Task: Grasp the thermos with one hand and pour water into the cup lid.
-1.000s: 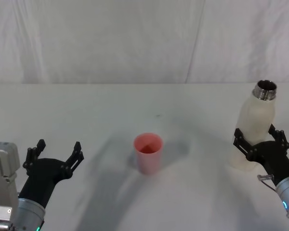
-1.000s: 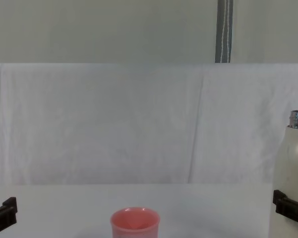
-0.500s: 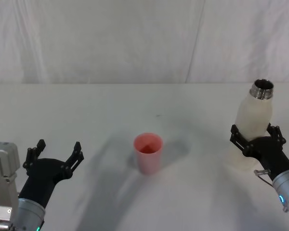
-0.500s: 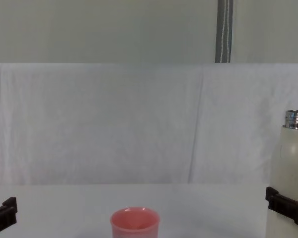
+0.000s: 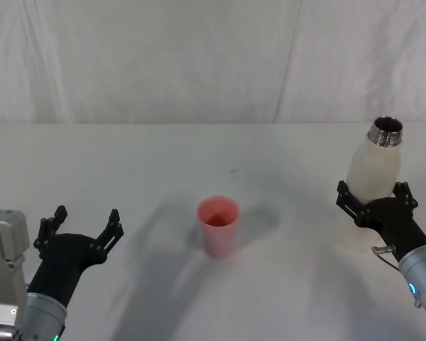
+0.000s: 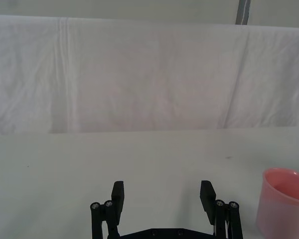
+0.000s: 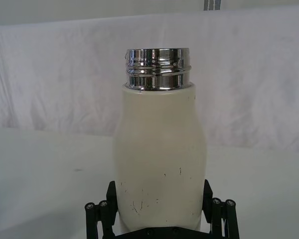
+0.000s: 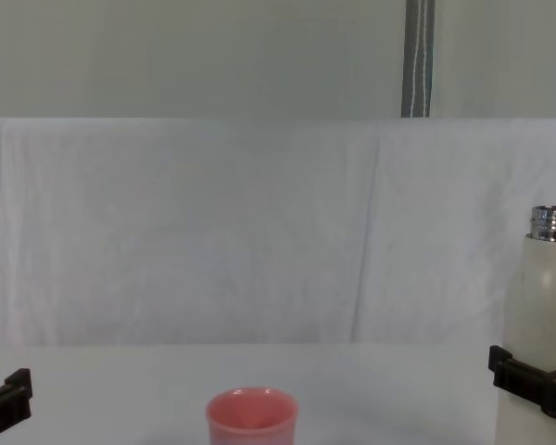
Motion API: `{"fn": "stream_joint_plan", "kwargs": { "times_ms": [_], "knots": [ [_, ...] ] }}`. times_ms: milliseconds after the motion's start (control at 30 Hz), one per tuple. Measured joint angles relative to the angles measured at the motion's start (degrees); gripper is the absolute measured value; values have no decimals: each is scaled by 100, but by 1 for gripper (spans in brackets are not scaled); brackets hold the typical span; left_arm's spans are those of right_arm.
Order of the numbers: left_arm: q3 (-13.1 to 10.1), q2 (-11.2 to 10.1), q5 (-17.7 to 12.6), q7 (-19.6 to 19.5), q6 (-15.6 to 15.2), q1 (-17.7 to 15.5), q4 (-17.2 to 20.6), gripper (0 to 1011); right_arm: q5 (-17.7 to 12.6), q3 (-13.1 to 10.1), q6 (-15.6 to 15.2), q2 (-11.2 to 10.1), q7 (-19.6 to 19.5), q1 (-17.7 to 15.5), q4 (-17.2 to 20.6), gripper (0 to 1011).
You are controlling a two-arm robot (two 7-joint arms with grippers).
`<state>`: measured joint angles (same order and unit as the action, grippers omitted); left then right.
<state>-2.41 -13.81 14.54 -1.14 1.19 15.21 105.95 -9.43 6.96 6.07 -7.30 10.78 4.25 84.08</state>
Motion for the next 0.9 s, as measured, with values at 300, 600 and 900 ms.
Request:
{"fn": "stream_joint_plan", "kwargs": {
  "times_ms": [300,600,900],
  "knots": [
    [0,0,0,0,0,0,0,1001,0,-3,0,3,0,-10,7,1001],
    [0,0,0,0,0,0,0,1001,3,-6,-3,3,0,-15,13,950],
    [0,0,0,0,0,0,0,1001,5,-6,-3,3,-4,-19,17,950]
  ]
}}
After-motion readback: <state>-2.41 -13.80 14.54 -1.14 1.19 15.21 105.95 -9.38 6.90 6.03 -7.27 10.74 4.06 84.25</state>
